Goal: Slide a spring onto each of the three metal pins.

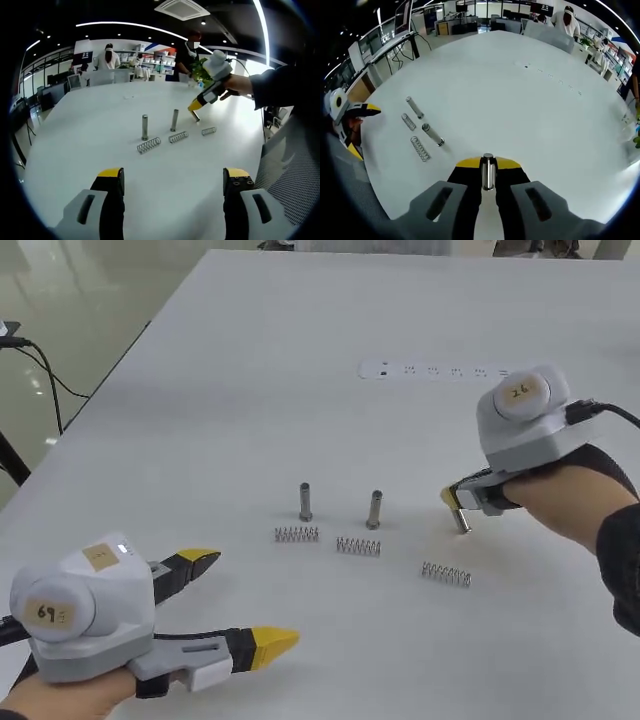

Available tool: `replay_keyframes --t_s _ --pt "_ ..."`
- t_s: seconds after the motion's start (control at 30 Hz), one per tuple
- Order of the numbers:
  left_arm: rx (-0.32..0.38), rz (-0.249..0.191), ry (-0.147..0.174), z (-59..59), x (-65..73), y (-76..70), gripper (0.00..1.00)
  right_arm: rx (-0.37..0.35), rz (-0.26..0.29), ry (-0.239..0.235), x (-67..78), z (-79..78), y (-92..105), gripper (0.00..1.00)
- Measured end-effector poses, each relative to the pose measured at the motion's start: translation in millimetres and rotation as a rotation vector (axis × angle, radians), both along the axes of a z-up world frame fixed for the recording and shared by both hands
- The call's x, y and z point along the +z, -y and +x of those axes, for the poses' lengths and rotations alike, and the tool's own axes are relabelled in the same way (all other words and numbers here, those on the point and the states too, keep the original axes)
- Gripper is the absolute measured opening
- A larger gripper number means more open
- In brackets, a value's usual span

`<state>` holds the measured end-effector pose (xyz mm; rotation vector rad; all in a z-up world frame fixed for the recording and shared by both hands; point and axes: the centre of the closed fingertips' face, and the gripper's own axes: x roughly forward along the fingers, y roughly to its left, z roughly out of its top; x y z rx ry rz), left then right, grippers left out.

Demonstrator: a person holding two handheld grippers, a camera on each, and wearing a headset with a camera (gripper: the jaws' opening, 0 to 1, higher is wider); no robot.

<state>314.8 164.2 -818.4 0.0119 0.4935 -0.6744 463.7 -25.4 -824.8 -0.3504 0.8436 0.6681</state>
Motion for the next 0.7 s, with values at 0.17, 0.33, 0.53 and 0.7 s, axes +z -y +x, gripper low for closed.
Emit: replay_keyframes --t_s 0.17,0.33,0.53,0.7 --pt "-0.002 0.002 0.003 -0.9 1.2 0.0 0.8 0.002 0.011 0.01 1.5 -1.9 -1.4 0.1" --pt "-0.002 0.005 0.006 -1.6 2.3 -0.4 0.8 0.004 0.019 0.02 2.2 -2.8 -2.5 0.1" --pt "-0.002 0.006 0.008 -1.8 3.1 -0.8 0.8 0.008 0.035 0.029 3.4 -4.2 -4.8 0.1" --pt "-0.004 0.007 0.009 -1.9 3.4 -0.3 0.8 0.008 0.05 0.041 5.5 -3.8 -5.5 0.1"
